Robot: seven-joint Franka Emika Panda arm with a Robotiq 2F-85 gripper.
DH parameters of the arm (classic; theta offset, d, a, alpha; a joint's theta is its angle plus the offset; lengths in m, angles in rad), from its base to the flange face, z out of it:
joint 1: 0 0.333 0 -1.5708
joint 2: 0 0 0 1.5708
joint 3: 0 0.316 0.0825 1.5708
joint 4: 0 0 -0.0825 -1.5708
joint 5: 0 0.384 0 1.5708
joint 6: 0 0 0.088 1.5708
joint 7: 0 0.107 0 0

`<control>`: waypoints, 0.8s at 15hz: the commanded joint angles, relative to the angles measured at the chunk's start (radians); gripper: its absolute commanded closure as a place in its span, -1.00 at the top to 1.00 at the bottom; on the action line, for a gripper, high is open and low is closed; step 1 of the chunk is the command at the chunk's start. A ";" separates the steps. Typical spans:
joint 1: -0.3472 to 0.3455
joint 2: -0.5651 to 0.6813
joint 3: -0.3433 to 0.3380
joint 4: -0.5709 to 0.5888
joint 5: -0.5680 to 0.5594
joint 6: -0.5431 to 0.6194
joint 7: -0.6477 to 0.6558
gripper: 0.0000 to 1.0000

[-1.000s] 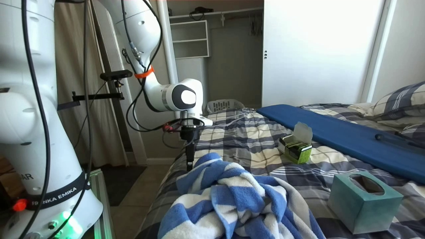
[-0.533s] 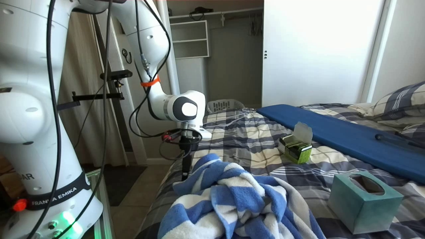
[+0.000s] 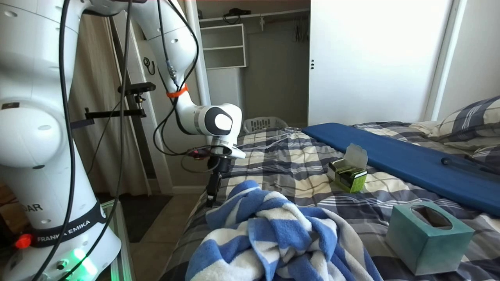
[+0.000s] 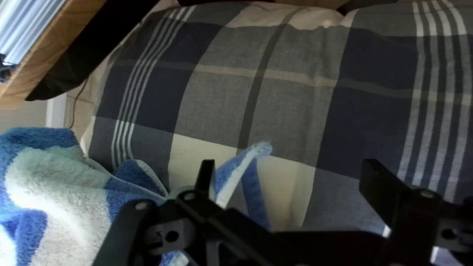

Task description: Pick up the blue and white striped towel and move it to the left of the bed

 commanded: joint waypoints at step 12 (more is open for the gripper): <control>0.050 0.070 -0.061 0.049 -0.218 -0.059 0.244 0.32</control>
